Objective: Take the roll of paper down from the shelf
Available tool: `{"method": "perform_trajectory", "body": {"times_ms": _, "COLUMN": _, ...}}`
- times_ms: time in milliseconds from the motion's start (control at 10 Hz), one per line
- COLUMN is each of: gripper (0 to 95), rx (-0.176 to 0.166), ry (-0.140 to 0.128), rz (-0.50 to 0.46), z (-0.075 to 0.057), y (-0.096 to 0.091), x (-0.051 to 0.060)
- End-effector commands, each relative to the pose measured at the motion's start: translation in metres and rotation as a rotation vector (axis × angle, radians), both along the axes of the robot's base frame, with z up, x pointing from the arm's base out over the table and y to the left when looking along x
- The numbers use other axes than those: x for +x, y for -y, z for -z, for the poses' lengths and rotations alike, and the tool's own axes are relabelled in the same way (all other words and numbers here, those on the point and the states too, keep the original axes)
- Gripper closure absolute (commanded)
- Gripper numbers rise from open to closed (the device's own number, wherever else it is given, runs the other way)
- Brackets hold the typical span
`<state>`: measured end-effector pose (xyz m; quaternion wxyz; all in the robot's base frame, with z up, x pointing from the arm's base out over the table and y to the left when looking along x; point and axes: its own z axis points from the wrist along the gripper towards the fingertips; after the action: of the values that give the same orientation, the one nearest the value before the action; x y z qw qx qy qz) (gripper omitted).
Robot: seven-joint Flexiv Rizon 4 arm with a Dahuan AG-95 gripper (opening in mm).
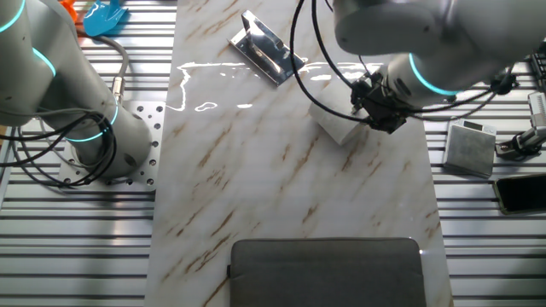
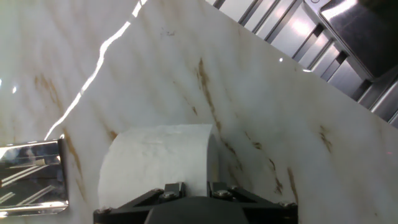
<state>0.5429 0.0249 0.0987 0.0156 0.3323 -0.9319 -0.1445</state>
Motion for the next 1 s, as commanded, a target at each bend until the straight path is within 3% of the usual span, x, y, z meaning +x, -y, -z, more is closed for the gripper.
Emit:
{"method": "perform_trajectory", "body": {"times_ms": 100, "gripper": 76.0, "rx": -0.002, "ry": 0.008, "rz": -0.009, "z": 0.0011, "y": -0.0008, "x": 0.0}}
{"method": "perform_trajectory", "body": {"times_ms": 200, "gripper": 95.0, "rx": -0.008, "ry": 0.015, "rz": -0.019, "z": 0.0017, "y": -0.0016, "x": 0.0001}}
{"method": "perform_trajectory", "body": {"times_ms": 1000, "gripper": 95.0, "rx": -0.021, "ry": 0.02, "rz": -0.025, "z": 0.0018, "y": -0.0073, "x": 0.0014}}
